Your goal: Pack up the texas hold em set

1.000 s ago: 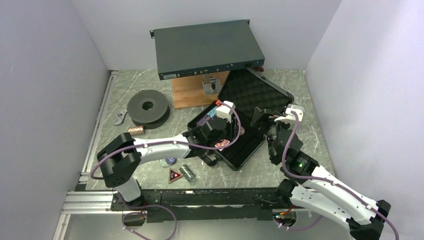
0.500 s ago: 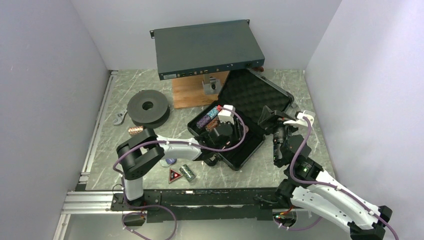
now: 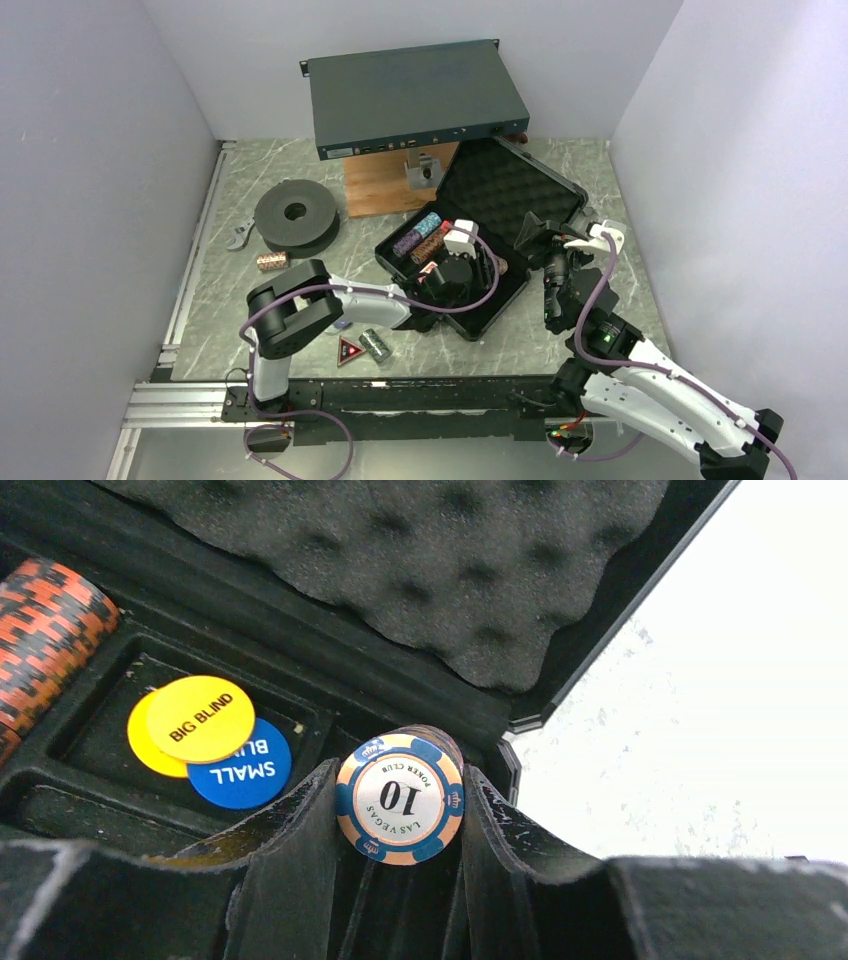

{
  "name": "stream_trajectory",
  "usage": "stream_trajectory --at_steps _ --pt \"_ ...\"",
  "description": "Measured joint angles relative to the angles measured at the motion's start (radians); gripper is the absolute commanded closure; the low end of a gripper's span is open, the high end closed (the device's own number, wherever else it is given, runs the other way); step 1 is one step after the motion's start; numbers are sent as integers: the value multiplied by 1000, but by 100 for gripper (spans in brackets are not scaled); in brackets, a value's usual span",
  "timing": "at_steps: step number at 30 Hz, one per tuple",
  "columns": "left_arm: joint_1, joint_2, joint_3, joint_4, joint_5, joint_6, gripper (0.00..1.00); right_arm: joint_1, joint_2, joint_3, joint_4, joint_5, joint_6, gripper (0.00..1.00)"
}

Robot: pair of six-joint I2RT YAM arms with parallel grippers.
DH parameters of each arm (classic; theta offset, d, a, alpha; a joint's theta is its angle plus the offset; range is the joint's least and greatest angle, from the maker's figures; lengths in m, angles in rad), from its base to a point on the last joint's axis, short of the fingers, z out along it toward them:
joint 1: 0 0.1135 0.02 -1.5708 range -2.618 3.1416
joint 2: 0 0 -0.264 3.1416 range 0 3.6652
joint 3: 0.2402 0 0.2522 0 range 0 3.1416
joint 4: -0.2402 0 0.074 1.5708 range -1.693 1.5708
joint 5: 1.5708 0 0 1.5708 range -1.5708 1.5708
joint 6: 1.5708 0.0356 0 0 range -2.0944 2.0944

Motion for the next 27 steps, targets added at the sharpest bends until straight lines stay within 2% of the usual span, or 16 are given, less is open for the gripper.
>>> stream_trajectory --at_steps 20,24,27 --pt "-39 133 45 42 24 -36 100 -3 11 -11 8 9 1 23" --pt "-38 143 47 55 24 -37 75 -5 12 -24 10 16 0 23" --pt "-38 144 51 45 22 -50 66 -5 12 -24 11 19 0 23"
